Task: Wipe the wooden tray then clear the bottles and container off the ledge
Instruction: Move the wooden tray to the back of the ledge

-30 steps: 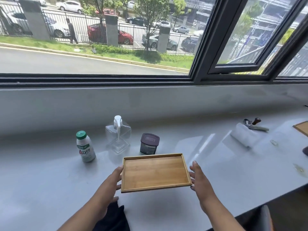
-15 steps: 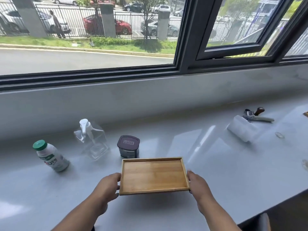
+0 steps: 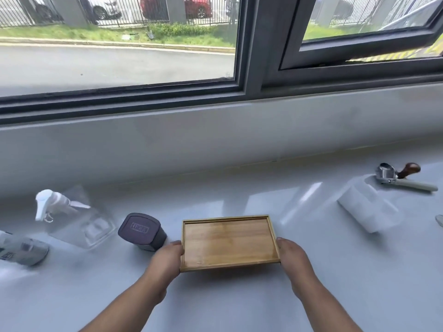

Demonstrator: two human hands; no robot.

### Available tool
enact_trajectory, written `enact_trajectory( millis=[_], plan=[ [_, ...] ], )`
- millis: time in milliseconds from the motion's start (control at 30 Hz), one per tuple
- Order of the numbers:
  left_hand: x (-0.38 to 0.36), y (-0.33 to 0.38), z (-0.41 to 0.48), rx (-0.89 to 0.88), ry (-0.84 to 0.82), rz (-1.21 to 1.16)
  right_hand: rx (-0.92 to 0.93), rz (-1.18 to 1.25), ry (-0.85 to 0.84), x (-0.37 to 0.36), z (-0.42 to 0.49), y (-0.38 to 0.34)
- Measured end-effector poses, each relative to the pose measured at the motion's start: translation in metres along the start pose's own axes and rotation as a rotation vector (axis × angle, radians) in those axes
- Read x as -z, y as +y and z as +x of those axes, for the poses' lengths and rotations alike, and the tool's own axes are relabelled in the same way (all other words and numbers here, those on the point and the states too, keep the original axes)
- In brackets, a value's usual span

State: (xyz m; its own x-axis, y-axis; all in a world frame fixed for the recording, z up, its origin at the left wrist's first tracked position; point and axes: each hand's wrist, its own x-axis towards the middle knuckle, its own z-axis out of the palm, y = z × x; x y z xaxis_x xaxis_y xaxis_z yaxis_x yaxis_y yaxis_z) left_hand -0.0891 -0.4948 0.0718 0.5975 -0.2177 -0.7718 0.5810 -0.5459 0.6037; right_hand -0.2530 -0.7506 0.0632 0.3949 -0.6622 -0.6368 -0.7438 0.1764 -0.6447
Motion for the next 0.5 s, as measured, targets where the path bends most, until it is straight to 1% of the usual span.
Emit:
enact_trajectory(
  millis=[133,333,500],
  plan=[
    [-0.02,0.034,0.028,-0.003,0.025,-0.011,0.02,0.015,0.012,0.011,0.042,-0.033],
    [-0.036,0.086,0.078,-0.007,0.113,-0.013,0.05,-0.004,-0.004,0.016,0.105,-0.088],
    [-0.049,0.116,0.115,-0.015,0.153,-0.047,0.134,-0.008,-0.015,0.018,0.154,-0.11]
  ],
)
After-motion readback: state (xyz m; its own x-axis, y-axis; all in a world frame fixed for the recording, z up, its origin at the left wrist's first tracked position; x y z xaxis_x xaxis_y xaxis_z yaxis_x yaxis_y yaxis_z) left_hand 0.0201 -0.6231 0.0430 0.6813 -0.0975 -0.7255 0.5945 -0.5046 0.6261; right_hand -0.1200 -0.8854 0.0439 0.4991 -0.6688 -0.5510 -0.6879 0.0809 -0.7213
